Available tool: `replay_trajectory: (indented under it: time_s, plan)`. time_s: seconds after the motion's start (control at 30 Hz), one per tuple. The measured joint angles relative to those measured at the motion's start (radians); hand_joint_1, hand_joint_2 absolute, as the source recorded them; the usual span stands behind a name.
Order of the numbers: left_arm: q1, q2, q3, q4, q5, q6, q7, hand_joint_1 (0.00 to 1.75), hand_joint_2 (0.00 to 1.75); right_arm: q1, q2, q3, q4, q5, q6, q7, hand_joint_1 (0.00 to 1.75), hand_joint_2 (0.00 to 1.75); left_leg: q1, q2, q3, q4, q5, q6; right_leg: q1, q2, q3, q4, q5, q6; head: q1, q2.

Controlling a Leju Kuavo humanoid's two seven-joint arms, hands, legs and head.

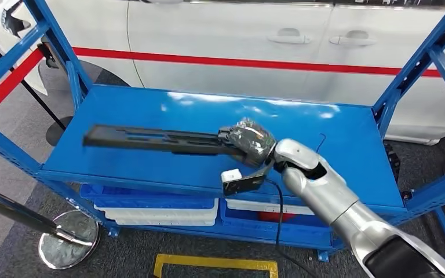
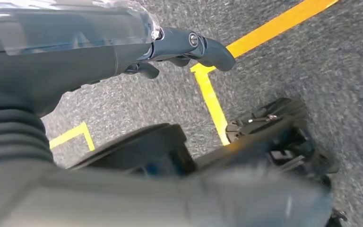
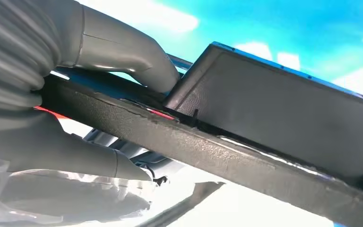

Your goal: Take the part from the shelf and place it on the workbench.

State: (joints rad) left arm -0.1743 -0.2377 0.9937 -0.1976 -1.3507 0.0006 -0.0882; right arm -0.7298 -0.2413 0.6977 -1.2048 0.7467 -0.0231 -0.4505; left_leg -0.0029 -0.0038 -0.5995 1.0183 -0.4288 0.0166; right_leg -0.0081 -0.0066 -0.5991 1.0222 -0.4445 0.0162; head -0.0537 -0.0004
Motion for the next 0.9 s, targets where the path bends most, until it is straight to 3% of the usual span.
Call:
replay_trajectory:
  time_s: [0.07, 0.13, 0.23, 0.3, 0.33, 0.4, 0.43, 0.5, 0.6, 0.67, 0.73, 0.77, 0.8, 0.83, 0.9]
  plan:
    - [-0.003, 0.000, 0.000, 0.000, 0.009, -0.014, -0.018, 0.00, 1.75, -0.003, 0.000, -0.028, -0.065, -0.148, 0.083, -0.049, 1.75, 1.75, 0.001, 0.001, -0.002, 0.002, -0.002, -0.010, -0.002, 0.001, -0.002, -0.004, 0.002, -0.012, 0.000, 0.000]
    - [-0.005, 0.000, 0.001, 0.000, 0.030, -0.026, -0.040, 0.00, 1.75, -0.007, -0.003, -0.057, -0.124, -0.295, 0.166, -0.087, 1.75, 1.75, 0.003, 0.001, -0.018, 0.040, -0.030, -0.020, -0.006, -0.001, 0.001, -0.009, 0.005, -0.024, 0.000, 0.000]
    - [-0.007, 0.000, 0.005, 0.000, 0.057, -0.022, -0.074, 0.00, 1.75, -0.015, -0.009, -0.095, -0.190, -0.482, 0.266, -0.121, 1.75, 1.75, 0.008, 0.001, -0.096, 0.215, -0.115, -0.030, -0.005, -0.001, 0.003, -0.010, 0.005, -0.034, 0.000, 0.000]
    - [-0.008, 0.001, 0.008, 0.000, 0.066, 0.004, -0.102, 0.00, 1.75, -0.012, -0.010, -0.118, -0.230, -0.599, 0.333, -0.126, 1.75, 1.75, 0.010, 0.001, -0.126, 0.276, -0.120, -0.033, -0.003, 0.003, 0.003, -0.008, 0.003, -0.035, 0.000, 0.000]
    - [-0.009, 0.001, 0.010, 0.000, 0.068, 0.020, -0.118, 0.00, 1.75, -0.007, -0.011, -0.134, -0.254, -0.664, 0.365, -0.126, 1.75, 1.75, 0.011, 0.001, -0.115, 0.251, -0.096, -0.033, -0.003, 0.004, 0.003, -0.007, 0.002, -0.034, 0.000, 0.000]
    - [-0.013, 0.001, 0.011, 0.000, 0.070, 0.046, -0.143, 0.00, 1.75, 0.005, -0.011, -0.170, -0.303, -0.775, 0.416, -0.125, 1.75, 1.75, 0.012, 0.000, -0.060, 0.132, -0.031, -0.027, -0.003, 0.006, 0.005, -0.003, -0.002, -0.029, 0.000, 0.000]
    - [-0.016, 0.001, 0.011, 0.000, 0.068, 0.052, -0.153, 0.00, 1.75, 0.015, -0.011, -0.188, -0.326, -0.818, 0.435, -0.124, 1.75, 1.75, 0.011, -0.001, -0.032, 0.073, -0.012, -0.024, -0.001, 0.007, 0.005, 0.000, -0.005, -0.025, 0.000, 0.000]
    - [-0.020, 0.001, 0.011, 0.000, 0.065, 0.045, -0.170, 0.00, 1.75, 0.051, -0.011, -0.213, -0.365, -0.882, 0.469, -0.120, 1.75, 1.75, 0.009, -0.002, -0.006, 0.018, -0.008, -0.016, 0.002, 0.008, 0.003, 0.000, -0.005, -0.016, 0.000, 0.000]
    - [-0.020, 0.001, 0.009, 0.000, 0.055, 0.005, -0.210, 0.00, 1.75, 0.119, -0.011, -0.230, -0.414, -0.956, 0.519, -0.114, 1.75, 1.75, 0.010, -0.003, -0.001, 0.003, -0.005, 0.001, 0.001, 0.008, 0.000, 0.003, -0.010, 0.002, 0.000, 0.000]
    - [-0.021, 0.001, 0.001, 0.000, 0.040, 0.014, -0.247, 0.00, 1.75, 0.144, -0.010, -0.236, -0.436, -0.993, 0.539, -0.106, 1.75, 1.75, 0.013, 0.000, 0.001, -0.005, 0.000, 0.012, -0.003, 0.008, -0.028, 0.065, -0.051, 0.011, 0.000, 0.000]
    - [-0.021, 0.000, -0.009, 0.000, 0.035, 0.051, -0.267, 0.00, 1.75, 0.169, -0.007, -0.238, -0.455, -1.011, 0.545, -0.094, 1.75, 1.75, 0.013, 0.002, 0.001, -0.005, 0.000, 0.016, -0.005, 0.007, -0.088, 0.191, -0.110, 0.017, 0.000, 0.000]
    - [-0.020, 0.000, -0.012, 0.000, 0.041, 0.067, -0.265, 0.00, 1.75, 0.184, -0.007, -0.238, -0.463, -1.012, 0.545, -0.090, 1.75, 1.75, 0.013, 0.003, 0.001, -0.005, 0.000, 0.017, -0.006, 0.007, -0.115, 0.244, -0.127, 0.019, 0.000, 0.000]
    - [-0.019, -0.001, -0.012, 0.000, 0.052, 0.080, -0.258, 0.00, 1.75, 0.200, -0.007, -0.238, -0.472, -1.011, 0.543, -0.086, 1.75, 1.75, 0.013, 0.002, 0.001, -0.004, -0.001, 0.017, -0.007, 0.007, -0.128, 0.268, -0.125, 0.020, 0.000, 0.000]
    - [-0.018, -0.001, -0.011, 0.000, 0.066, 0.087, -0.249, 0.00, 1.75, 0.215, -0.007, -0.238, -0.482, -1.009, 0.540, -0.084, 1.75, 1.75, 0.013, 0.002, 0.001, -0.003, -0.002, 0.017, -0.009, 0.007, -0.123, 0.254, -0.106, 0.020, 0.000, 0.000]
    - [-0.016, -0.001, 0.000, 0.000, 0.101, 0.090, -0.230, 0.00, 1.75, 0.239, -0.007, -0.237, -0.507, -0.999, 0.532, -0.084, 1.75, 1.75, 0.013, 0.000, 0.002, 0.000, -0.005, 0.014, -0.010, 0.006, -0.067, 0.134, -0.039, 0.017, 0.000, 0.000]
